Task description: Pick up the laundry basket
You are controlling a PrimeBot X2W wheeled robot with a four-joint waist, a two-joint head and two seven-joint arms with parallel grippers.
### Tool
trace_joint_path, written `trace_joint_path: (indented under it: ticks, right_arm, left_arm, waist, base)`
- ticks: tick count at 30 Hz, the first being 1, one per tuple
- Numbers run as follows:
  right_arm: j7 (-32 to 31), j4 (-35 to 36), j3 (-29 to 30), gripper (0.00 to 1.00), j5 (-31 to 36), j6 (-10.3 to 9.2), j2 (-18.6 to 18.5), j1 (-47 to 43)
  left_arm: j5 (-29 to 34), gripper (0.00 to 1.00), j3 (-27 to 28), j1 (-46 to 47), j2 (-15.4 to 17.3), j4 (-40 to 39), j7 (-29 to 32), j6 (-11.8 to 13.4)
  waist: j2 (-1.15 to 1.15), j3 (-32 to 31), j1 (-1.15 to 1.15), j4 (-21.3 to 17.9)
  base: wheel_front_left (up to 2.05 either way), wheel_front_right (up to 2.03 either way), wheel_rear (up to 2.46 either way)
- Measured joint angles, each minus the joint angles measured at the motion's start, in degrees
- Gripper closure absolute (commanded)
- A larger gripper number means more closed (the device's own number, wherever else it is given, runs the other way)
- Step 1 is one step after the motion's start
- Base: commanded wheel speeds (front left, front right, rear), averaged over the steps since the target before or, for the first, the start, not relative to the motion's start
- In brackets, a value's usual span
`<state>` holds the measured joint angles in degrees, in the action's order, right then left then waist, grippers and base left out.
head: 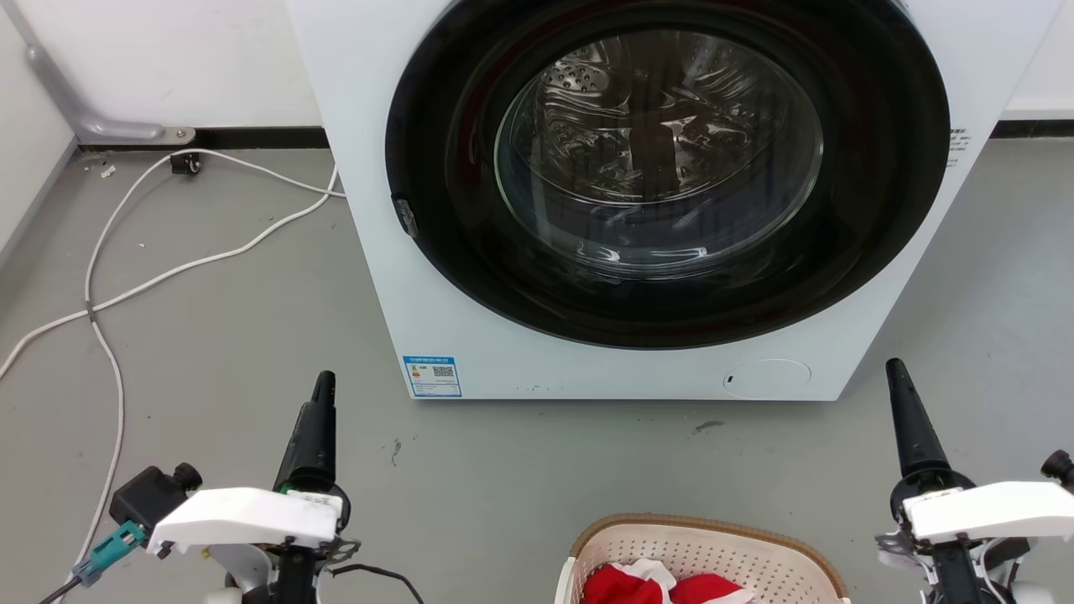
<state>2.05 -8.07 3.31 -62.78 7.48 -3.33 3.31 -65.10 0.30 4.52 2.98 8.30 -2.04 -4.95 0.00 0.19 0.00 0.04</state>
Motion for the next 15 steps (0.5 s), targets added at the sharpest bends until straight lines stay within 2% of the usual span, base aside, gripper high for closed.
trace_joint_path:
  ticks: [6,15]
  right_arm:
    - [1.2,0.8,-0.3,0.00,9.2,0.00,0.0,-1.0]
    - [2.9,1.4,-0.5,0.00,19.6,0.00,0.1,-1.3]
  left_arm:
    - [7.9,0.00,-1.1,0.0,0.0,0.1,-1.2,1.2]
    - [16.8,0.00,-2.5,0.0,0.0,0.0,-2.8,2.0]
  waist:
    - [0.00,-0.1,0.00,0.0]
    - [0.00,-0.1,0.00,0.1]
  base:
    - [0.00,0.00,0.00]
    - [0.00,0.00,0.00]
